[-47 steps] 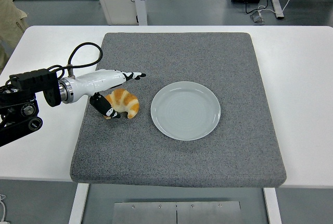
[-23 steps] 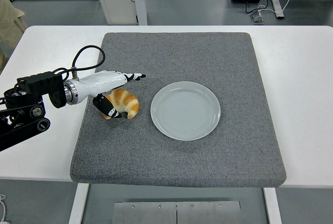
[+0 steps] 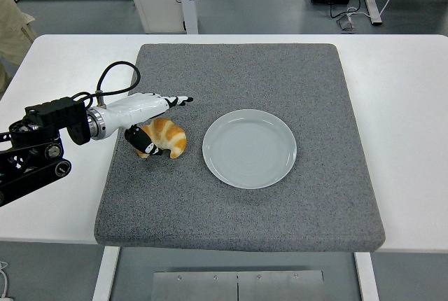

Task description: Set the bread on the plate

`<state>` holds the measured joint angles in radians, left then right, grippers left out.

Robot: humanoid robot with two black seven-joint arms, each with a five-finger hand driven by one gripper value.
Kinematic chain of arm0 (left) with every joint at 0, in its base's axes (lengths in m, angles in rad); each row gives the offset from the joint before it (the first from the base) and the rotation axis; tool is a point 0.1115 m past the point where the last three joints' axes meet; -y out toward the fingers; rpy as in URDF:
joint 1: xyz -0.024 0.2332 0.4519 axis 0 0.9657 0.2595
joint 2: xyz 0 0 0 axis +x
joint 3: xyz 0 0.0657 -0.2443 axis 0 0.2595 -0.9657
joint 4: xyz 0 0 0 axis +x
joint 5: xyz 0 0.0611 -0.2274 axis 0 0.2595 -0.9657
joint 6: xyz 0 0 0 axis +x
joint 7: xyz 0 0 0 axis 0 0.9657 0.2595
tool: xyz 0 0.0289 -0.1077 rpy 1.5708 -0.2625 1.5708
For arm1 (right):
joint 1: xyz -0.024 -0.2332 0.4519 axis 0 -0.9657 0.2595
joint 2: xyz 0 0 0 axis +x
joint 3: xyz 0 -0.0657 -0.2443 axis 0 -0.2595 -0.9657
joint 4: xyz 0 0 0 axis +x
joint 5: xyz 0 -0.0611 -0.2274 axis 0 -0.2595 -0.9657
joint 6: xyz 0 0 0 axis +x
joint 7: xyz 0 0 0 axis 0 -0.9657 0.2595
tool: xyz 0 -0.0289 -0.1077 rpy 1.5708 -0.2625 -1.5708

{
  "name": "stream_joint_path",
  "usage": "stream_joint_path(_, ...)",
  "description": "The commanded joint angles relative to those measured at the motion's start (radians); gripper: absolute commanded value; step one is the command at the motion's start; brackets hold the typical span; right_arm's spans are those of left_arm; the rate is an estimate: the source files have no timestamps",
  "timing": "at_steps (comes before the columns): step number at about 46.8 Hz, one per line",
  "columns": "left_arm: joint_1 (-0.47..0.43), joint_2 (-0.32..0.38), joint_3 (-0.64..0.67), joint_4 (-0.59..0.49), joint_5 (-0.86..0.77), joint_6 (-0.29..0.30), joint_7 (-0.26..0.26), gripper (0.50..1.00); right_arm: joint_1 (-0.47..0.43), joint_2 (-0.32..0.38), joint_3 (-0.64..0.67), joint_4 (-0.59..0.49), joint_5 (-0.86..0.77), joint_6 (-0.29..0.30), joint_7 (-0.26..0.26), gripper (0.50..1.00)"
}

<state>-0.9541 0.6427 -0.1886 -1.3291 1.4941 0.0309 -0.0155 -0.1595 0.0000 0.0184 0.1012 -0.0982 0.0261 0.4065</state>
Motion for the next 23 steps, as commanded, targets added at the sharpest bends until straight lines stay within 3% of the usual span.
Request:
stream_joint_path(1, 0.000, 0.000, 0.000, 0.001, 0.000, 0.004, 0.000, 0.883, 0.000, 0.000, 0.000, 0.000, 0.000, 0.000, 0.000, 1.000)
stream_joint_path(4, 0.002, 0.000, 0.000, 0.002, 0.000, 0.007, -0.001, 0.830, 0.000, 0.000, 0.000, 0.000, 0.000, 0.000, 0.000, 1.000)
stream_joint_path(9, 0.009, 0.000, 0.000, 0.004, -0.005, 0.007, -0.003, 0.650, 0.000, 0.000, 0.000, 0.000, 0.000, 0.000, 0.000, 1.000)
stream_joint_path(16, 0.015, 0.000, 0.000, 0.004, -0.008, 0.007, -0.003, 0.506, 0.000, 0.000, 0.000, 0.000, 0.000, 0.000, 0.000, 1.000)
stream_joint_path(23, 0.015, 0.002, 0.000, 0.004, -0.008, 0.007, -0.006, 0.500, 0.000, 0.000, 0.000, 0.000, 0.000, 0.000, 0.000, 1.000)
